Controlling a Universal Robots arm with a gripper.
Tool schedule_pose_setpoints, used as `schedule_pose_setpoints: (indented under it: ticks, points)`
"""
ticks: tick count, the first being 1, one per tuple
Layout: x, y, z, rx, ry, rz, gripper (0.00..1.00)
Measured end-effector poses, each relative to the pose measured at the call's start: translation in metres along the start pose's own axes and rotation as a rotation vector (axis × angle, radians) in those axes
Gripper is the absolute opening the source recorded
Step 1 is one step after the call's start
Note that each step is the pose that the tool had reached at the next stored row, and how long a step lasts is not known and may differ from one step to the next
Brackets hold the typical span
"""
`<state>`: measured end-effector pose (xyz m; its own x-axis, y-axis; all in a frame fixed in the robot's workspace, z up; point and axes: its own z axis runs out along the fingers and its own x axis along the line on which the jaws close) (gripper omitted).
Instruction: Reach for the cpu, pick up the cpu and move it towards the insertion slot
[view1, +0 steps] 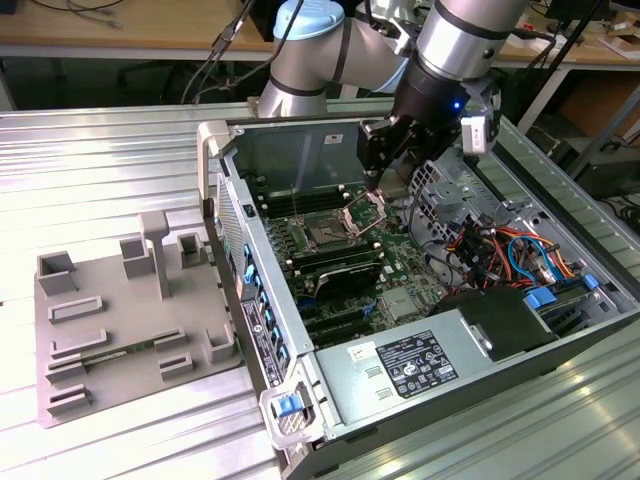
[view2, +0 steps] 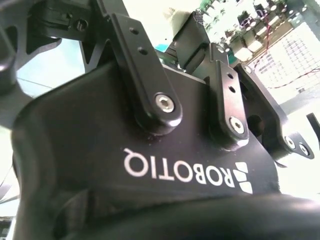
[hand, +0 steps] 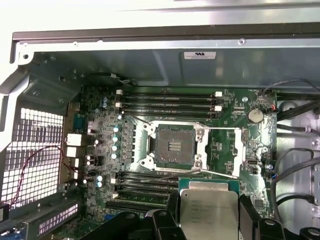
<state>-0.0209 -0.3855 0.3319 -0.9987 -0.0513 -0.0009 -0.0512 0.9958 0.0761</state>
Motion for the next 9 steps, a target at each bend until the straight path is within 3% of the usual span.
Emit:
schedule_pose_setpoints:
  ticks: [9]
  points:
    - [-0.0016, 0.0161, 0.0025, -0.0001, -0.0001, 0.000, 0.55]
